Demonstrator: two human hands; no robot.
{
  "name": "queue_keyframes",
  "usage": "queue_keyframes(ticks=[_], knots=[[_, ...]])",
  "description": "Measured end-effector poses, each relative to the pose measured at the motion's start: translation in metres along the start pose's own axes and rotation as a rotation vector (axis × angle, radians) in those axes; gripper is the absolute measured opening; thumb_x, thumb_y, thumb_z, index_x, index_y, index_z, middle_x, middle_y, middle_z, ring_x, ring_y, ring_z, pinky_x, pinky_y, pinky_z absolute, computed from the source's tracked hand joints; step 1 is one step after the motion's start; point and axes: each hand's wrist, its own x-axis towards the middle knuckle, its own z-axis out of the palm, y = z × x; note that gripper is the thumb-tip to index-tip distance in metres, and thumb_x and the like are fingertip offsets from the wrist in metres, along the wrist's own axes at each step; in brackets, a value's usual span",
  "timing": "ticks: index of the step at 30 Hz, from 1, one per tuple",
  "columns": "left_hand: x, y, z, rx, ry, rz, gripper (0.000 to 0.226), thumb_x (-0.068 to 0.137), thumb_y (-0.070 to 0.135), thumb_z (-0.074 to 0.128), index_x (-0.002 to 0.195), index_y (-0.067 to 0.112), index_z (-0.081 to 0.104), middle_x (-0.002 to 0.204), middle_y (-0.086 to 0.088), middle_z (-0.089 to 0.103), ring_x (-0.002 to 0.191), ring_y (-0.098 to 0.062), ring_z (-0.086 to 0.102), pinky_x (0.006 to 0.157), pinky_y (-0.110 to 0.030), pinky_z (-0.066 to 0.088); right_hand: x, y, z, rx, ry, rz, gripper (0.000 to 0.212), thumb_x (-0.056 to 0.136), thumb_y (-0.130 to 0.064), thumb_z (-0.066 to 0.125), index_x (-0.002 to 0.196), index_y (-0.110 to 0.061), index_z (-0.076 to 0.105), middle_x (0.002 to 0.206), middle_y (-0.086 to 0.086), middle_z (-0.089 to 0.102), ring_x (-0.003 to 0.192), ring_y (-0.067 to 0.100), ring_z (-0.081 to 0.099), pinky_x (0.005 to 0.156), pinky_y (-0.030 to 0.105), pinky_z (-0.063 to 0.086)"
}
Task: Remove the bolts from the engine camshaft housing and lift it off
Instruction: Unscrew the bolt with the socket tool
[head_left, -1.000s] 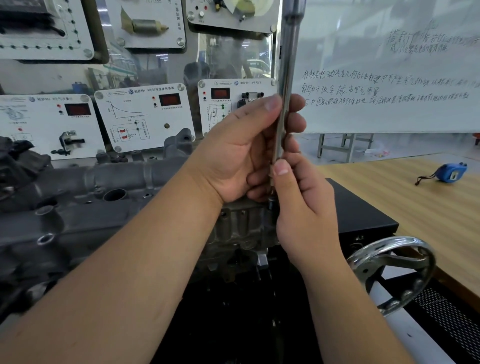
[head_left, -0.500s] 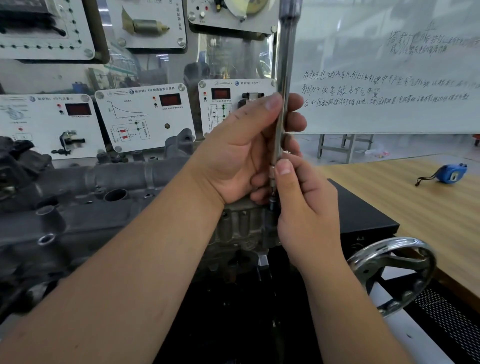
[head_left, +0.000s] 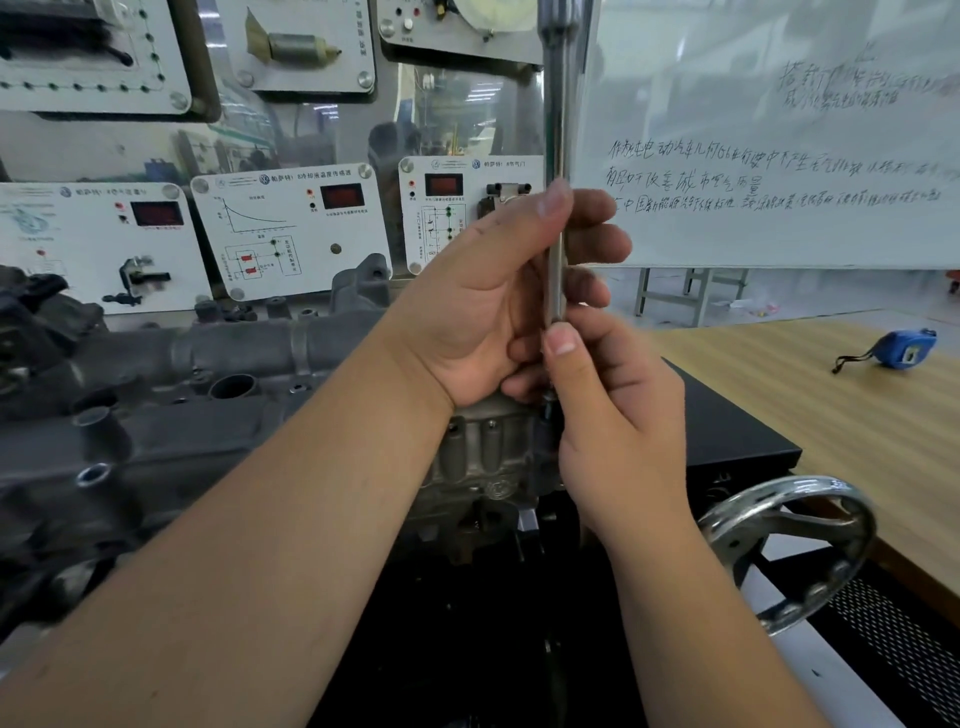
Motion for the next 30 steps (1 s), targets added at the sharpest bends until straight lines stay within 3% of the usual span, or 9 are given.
queue_keyframes(ticks=[5, 10, 14, 17, 20, 23, 27, 30], knots=[[-0.0006, 0.0015, -0.0002, -0.031, -0.052, -0.011, 0.031, 0.099, 0.033, 0.04, 0.106, 0.014, 0.063, 0.085, 0.004, 0.073, 0.068, -0.007, 0.067, 0.037, -0.017, 0.034, 0.0005, -0.0013, -0.0006, 0.063, -0.027, 0.024, 0.013, 0.102, -0.011, 0.05, 0.106, -0.012, 0.062, 0.082, 0.003, 0.072, 0.067, 0.015, 0.067, 0.068, 0.024, 0.055], [-0.0008, 0.0015, 0.0008, -0.061, -0.028, -0.001, 0.025, 0.097, 0.026, 0.045, 0.097, 0.014, 0.067, 0.078, 0.002, 0.07, 0.064, -0.009, 0.065, 0.036, -0.017, 0.037, 0.0004, -0.002, -0.0006, 0.091, -0.015, 0.055, 0.012, 0.099, -0.016, 0.054, 0.108, -0.013, 0.061, 0.081, 0.004, 0.072, 0.066, 0.016, 0.067, 0.066, 0.023, 0.055], [0.0007, -0.001, 0.0006, -0.022, 0.062, 0.054, 0.004, 0.09, 0.017, 0.056, 0.088, 0.013, 0.057, 0.069, 0.002, 0.066, 0.059, -0.012, 0.061, 0.055, -0.022, 0.05, -0.0004, -0.0021, -0.0005, -0.029, -0.03, 0.005, 0.023, 0.089, -0.034, 0.066, 0.11, -0.027, 0.063, 0.088, -0.005, 0.073, 0.073, 0.013, 0.07, 0.071, 0.025, 0.056], [0.0004, -0.002, 0.0004, -0.001, 0.081, 0.075, 0.01, 0.088, 0.014, 0.057, 0.087, 0.015, 0.047, 0.067, 0.002, 0.066, 0.058, -0.012, 0.06, 0.057, -0.023, 0.05, 0.0001, -0.0008, -0.0006, -0.03, -0.024, -0.006, 0.025, 0.086, -0.033, 0.07, 0.109, -0.033, 0.064, 0.09, -0.005, 0.074, 0.075, 0.015, 0.071, 0.072, 0.027, 0.057], [0.0001, -0.0013, 0.0013, 0.011, 0.073, 0.046, 0.009, 0.09, 0.022, 0.056, 0.089, 0.015, 0.051, 0.069, 0.003, 0.067, 0.06, -0.011, 0.062, 0.052, -0.023, 0.047, 0.0006, 0.0013, -0.0022, -0.021, -0.008, -0.009, 0.014, 0.094, -0.022, 0.064, 0.107, -0.025, 0.066, 0.082, -0.005, 0.073, 0.068, 0.012, 0.07, 0.069, 0.024, 0.056], [-0.0001, 0.001, 0.0022, 0.01, 0.025, 0.001, 0.026, 0.097, 0.038, 0.045, 0.098, 0.018, 0.061, 0.077, 0.005, 0.07, 0.064, -0.008, 0.065, 0.039, -0.018, 0.035, 0.0011, 0.001, -0.0029, -0.014, -0.038, 0.008, 0.014, 0.1, -0.023, 0.054, 0.103, -0.019, 0.068, 0.085, 0.002, 0.074, 0.07, 0.014, 0.07, 0.07, 0.024, 0.056], [-0.0006, -0.0005, 0.0016, -0.002, 0.016, 0.023, 0.024, 0.099, 0.026, 0.047, 0.098, 0.016, 0.07, 0.081, 0.001, 0.071, 0.065, -0.009, 0.067, 0.033, -0.015, 0.029, 0.0037, -0.0021, -0.0056, 0.03, -0.081, 0.055, 0.024, 0.1, -0.03, 0.049, 0.101, -0.017, 0.07, 0.087, 0.005, 0.074, 0.072, 0.018, 0.07, 0.07, 0.025, 0.056], [0.0003, -0.0014, 0.0006, 0.016, 0.052, 0.044, 0.015, 0.094, 0.021, 0.053, 0.094, 0.015, 0.067, 0.078, 0.001, 0.071, 0.065, -0.01, 0.066, 0.041, -0.021, 0.032, 0.0034, -0.001, -0.0053, 0.018, -0.068, 0.061, 0.028, 0.097, -0.031, 0.055, 0.114, -0.011, 0.066, 0.088, 0.004, 0.074, 0.073, 0.017, 0.071, 0.07, 0.024, 0.056]])
